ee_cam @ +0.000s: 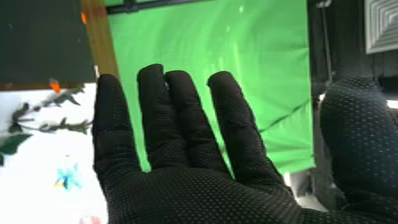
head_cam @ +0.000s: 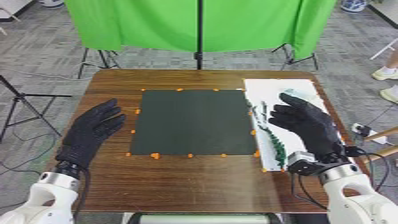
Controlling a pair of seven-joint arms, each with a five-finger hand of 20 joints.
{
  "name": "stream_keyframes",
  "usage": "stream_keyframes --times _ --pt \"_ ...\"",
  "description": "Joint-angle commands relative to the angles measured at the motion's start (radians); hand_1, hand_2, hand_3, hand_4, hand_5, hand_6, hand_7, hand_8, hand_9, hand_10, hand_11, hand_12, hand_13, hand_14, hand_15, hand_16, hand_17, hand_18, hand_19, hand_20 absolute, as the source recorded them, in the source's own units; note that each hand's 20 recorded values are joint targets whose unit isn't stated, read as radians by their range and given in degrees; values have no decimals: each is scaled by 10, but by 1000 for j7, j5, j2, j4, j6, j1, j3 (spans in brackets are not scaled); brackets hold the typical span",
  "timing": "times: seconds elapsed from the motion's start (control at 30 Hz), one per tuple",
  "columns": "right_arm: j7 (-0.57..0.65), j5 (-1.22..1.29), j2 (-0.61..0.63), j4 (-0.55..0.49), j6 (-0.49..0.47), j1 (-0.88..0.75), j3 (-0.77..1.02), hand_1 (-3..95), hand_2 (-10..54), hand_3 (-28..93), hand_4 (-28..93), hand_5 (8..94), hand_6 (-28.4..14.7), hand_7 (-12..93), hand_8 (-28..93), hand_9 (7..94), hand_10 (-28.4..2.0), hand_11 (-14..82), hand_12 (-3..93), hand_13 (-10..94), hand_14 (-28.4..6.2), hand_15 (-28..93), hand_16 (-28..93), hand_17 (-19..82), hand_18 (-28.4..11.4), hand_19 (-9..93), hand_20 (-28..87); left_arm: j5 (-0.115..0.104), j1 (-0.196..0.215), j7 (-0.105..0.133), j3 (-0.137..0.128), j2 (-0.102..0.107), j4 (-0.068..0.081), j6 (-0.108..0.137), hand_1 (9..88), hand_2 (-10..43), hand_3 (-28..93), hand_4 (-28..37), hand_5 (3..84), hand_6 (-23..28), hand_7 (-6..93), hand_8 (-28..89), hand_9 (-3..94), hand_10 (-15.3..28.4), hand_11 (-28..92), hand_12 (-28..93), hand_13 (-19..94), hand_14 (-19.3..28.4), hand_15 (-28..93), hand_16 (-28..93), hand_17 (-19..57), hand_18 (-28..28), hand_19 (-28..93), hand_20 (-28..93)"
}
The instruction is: Arrange flowers
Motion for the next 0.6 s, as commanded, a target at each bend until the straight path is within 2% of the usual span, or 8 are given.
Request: stream_keyframes --times 0.03,0.13,0.17,0.3,0.37,0.5,0.57,0.6 --pt "3 -12 8 -8 17 -5 9 135 18 836 -278 395 -37 205 -138 417 -140 180 195 327 -121 328 169 47 -226 473 178 6 29 13 3 -19 -2 5 333 -13 668 -227 380 38 208 -114 333 110 258 156 265 143 377 -33 -53 214 513 6" --pt "-20 -12 -3 1 -15 -3 8 151 -2 845 -272 395 -36 209 -139 421 -137 185 196 339 -120 335 170 54 -226 480 182 27 20 21 -6 -9 -5 -16 332 -14 667 -224 380 38 208 -115 332 109 258 156 265 143 378 -31 -53 213 513 6" --pt "-6 -19 -14 4 -42 3 8 160 -16 853 -267 395 -35 211 -140 422 -136 186 196 341 -119 336 169 55 -225 480 182 27 25 21 -8 -13 -7 -13 333 -15 666 -223 379 37 209 -114 332 108 260 157 265 143 379 -31 -53 212 512 6" --pt "-6 -87 -34 2 -101 12 6 163 -37 846 -270 385 -31 210 -142 418 -132 185 196 336 -115 325 167 51 -224 470 179 2 60 16 -16 -30 -16 8 331 -17 663 -222 378 37 210 -115 332 106 261 157 266 141 380 -31 -52 211 510 7" --pt "0 -103 -33 -3 -109 16 18 157 -39 832 -274 384 -31 210 -141 418 -131 185 197 336 -115 324 170 50 -224 468 179 -2 62 11 -22 -27 -14 0 331 -17 661 -223 378 37 210 -116 332 107 261 156 265 142 380 -32 -52 211 510 9" --pt "-46 -76 -4 3 -15 8 -12 152 -36 817 -280 430 -37 214 -142 461 -137 201 199 376 -119 337 175 64 -225 476 184 -10 35 35 -21 -8 -10 22 325 -14 660 -223 379 38 210 -116 332 108 261 156 265 144 379 -31 -53 212 509 10" --pt "-57 -66 3 6 42 2 -40 153 -35 818 -281 449 -39 217 -142 482 -139 211 199 407 -119 360 177 77 -224 489 189 -10 36 29 -23 -4 -12 26 322 -12 660 -224 380 38 211 -115 333 109 262 156 266 144 379 -31 -53 212 509 10" --pt "-45 -67 8 4 67 3 -54 155 -36 819 -281 453 -39 219 -144 490 -140 218 198 419 -119 381 173 85 -224 500 193 -17 39 25 -20 -4 -12 30 320 -9 660 -224 381 38 210 -115 334 110 262 156 267 144 379 -31 -52 212 509 10"
